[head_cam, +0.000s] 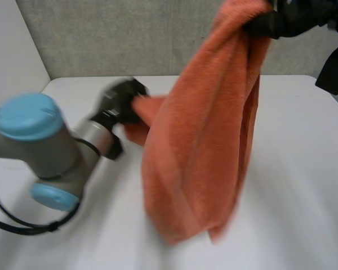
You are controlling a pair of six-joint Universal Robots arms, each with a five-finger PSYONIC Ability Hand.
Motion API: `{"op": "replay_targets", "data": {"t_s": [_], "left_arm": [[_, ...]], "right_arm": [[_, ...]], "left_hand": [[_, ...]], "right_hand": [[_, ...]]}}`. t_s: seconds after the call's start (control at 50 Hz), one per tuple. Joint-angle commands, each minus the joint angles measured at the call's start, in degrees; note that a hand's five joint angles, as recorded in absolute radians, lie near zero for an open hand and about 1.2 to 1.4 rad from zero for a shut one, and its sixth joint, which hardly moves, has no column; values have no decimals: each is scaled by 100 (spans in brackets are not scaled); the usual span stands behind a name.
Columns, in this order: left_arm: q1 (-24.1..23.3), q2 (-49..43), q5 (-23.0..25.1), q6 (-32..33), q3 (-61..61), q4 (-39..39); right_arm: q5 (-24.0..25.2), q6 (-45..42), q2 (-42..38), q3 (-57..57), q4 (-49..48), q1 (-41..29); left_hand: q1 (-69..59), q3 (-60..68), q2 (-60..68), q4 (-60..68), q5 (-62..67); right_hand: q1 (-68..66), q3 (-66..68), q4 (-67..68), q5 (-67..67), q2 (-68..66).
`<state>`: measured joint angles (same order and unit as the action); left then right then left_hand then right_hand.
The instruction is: Fold the laundry
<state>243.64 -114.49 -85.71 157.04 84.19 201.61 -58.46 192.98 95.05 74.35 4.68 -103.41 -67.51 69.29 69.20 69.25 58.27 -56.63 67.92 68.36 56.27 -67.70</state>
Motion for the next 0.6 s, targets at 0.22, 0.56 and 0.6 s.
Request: {"op": "replay_targets", "data": {"t_s": [0.22,0.56,0.6], "left_arm": [[720,3036,-157,502,1924,-420],[351,1933,-95,723,2656,-1130],[202,1713,-86,714,2664,-1358]], "right_arm": [[-131,-32,-1726,-219,-55,339],[-438,-655,-3606,-501,233,268],[-438,-883,-3677,-492,400,268]], "left_hand": [[-1249,1071,1080,1075,1173],[-1249,1071,1080,1075,1173],[-1249,1071,1080,1075,1173]], "right_hand": [[-2337,1208,1164,1373,-1230],[-2337,1208,1164,1373,-1230],[-2337,1208,1164,1373,-1230]]}}
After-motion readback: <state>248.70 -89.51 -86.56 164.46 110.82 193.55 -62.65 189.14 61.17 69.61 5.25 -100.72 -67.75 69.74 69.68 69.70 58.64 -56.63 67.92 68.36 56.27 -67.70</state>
